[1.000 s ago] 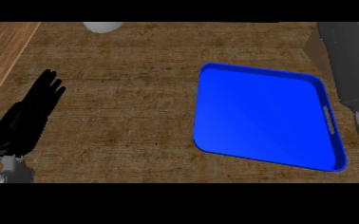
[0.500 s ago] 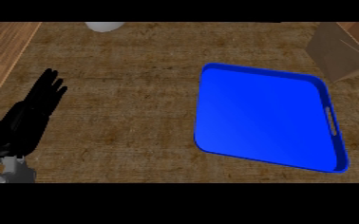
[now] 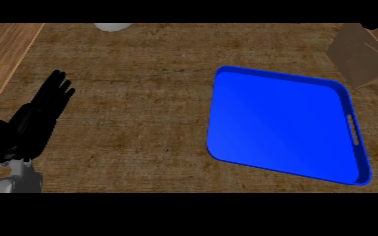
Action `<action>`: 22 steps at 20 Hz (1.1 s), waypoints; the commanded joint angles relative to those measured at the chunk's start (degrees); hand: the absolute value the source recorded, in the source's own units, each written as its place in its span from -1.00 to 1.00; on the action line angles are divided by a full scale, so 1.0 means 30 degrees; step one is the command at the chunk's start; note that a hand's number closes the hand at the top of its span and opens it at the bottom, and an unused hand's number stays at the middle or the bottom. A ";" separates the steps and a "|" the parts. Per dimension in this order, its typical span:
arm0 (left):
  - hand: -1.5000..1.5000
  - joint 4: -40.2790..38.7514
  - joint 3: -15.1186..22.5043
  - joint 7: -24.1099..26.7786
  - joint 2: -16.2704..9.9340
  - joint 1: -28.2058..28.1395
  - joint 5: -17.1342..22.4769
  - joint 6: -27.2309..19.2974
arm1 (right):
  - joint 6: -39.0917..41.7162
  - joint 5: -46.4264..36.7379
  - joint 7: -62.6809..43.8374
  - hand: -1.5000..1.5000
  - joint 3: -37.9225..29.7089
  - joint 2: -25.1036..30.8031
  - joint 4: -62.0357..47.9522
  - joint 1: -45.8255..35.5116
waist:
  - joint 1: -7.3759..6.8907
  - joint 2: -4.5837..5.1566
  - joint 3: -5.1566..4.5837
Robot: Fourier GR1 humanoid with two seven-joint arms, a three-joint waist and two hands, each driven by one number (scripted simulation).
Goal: Pick the pear from the tray and place it in the cardboard box
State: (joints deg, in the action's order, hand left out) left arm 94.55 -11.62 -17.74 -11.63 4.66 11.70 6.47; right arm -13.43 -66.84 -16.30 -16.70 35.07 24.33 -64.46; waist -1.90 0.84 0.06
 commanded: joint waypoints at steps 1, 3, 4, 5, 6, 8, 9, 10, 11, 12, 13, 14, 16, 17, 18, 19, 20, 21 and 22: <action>0.00 0.0734 0.0210 -0.0131 0.0103 -0.0701 -0.0028 0.0138 | -0.0760 0.0491 0.1062 1.00 -0.0794 0.0404 -0.2161 -0.0241 | -0.0368 0.0064 0.0016; 0.00 0.0178 0.0745 0.0064 0.0730 0.0272 -0.0470 -0.0419 | -0.1547 0.0956 0.2295 1.00 -0.1073 0.0076 -0.2316 0.1076 | -0.0010 0.0017 0.0016; 0.00 0.1432 0.0078 -0.0929 -0.0147 -0.0263 0.0231 0.0004 | -0.0747 0.1032 0.1825 1.00 -0.1341 0.0560 -0.3079 0.0265 | -0.0451 0.0085 0.0032; 0.00 0.0110 -0.0170 0.0745 0.0113 -0.0682 0.0296 0.0474 | -0.0028 0.1745 0.2869 1.00 -0.1895 0.1024 -0.3326 0.1051 | -0.0243 0.0101 0.0021; 0.00 0.0178 0.0260 0.0162 0.0201 0.0045 -0.0133 0.0048 | 0.1254 0.1799 0.1751 1.00 -0.2010 0.1085 -0.3794 -0.0101 | -0.0329 0.0140 0.0023; 0.00 -0.0208 -0.0393 -0.0536 -0.0550 0.0587 0.0357 0.0293 | 0.0026 0.1627 0.0886 1.00 -0.2035 0.0825 -0.4136 0.1330 | -0.0081 0.0080 0.0019; 0.00 0.0454 0.0077 -0.0100 0.0049 -0.0162 0.0055 0.0112 | 0.0353 0.1890 0.0056 -1.00 -0.2405 0.0874 -0.4585 0.0998 | -0.0408 0.0155 0.0031; 0.00 0.0449 0.0133 0.0656 0.0120 -0.0918 0.0065 0.0589 | 0.0209 0.1976 0.0146 -1.00 -0.2426 0.0385 -0.4755 0.1116 | -0.0509 0.0151 0.0026; 0.00 0.0146 0.0226 0.0782 0.0176 -0.0355 -0.0007 0.0535 | 0.0190 0.2096 0.1171 -1.00 -0.2510 0.0584 -0.4945 0.1620 | -0.0455 0.0218 0.0039; 0.00 0.0119 0.0009 -0.0443 -0.0095 0.0612 0.0292 0.0181 | 0.0245 0.2240 0.1862 -1.00 -0.2549 0.0489 -0.4895 0.1748 | -0.0292 0.0158 0.0042; 0.00 0.0402 0.0216 -0.0159 0.0297 0.0288 -0.0285 -0.0382 | 0.1030 0.2280 0.2151 -1.00 -0.2471 0.0583 -0.4895 0.1406 | -0.0253 0.0089 0.0033; 0.00 -0.0362 0.0257 0.0401 0.0214 0.0276 -0.0406 -0.0007 | 0.0237 0.2886 0.3307 -1.00 -0.2945 0.0282 -0.4559 0.2107 | -0.0075 0.0058 0.0029; 0.00 0.0852 0.0561 -0.0304 0.0309 -0.0091 -0.0347 -0.0100 | -0.0381 0.3121 0.3900 -1.00 -0.3192 0.0372 -0.4330 0.1905 | -0.0342 0.0093 0.0047; 0.00 -0.0325 0.0212 0.1002 0.0482 -0.0287 -0.0446 -0.0009 | -0.0959 0.3719 0.4814 -1.00 -0.3703 0.0374 -0.4005 0.2408 | -0.0126 0.0067 0.0033; 0.00 0.0486 -0.0311 -0.0463 -0.0243 -0.0098 0.0368 0.0238 | -0.1519 0.4306 0.5509 -1.00 -0.4291 0.0615 -0.3727 0.2643 | -0.0180 0.0044 0.0054; 0.00 0.0352 0.0224 -0.0286 0.0292 -0.0077 -0.0020 -0.0043 | -0.2642 0.4731 0.5107 -1.00 -0.4664 -0.0269 -0.3279 0.2287 | -0.0073 -0.0006 0.0044; 0.00 0.0294 0.0059 0.0102 0.0112 0.0009 -0.0083 0.0051 | -0.3038 0.5755 0.5718 -1.00 -0.5727 0.0349 -0.2917 0.2251 | -0.0027 0.0030 0.0068; 0.00 -0.0139 -0.0410 -0.0270 -0.0365 0.0185 0.0320 0.0323 | -0.3617 0.6471 0.5632 -1.00 -0.6406 -0.0071 -0.2683 0.1985 | -0.0021 0.0029 0.0065; 0.00 -0.0261 -0.0044 0.0796 0.0251 -0.0301 -0.0326 0.0015 | -0.3586 0.6951 0.5676 -1.00 -0.6844 0.0249 -0.2450 0.1805 | 0.0118 -0.0037 0.0038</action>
State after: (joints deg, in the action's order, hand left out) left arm 94.84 -11.55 -17.31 -11.31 4.46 11.43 6.69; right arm -20.20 -51.66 -1.66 -31.86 35.82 14.49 -58.41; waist -2.13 0.94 0.21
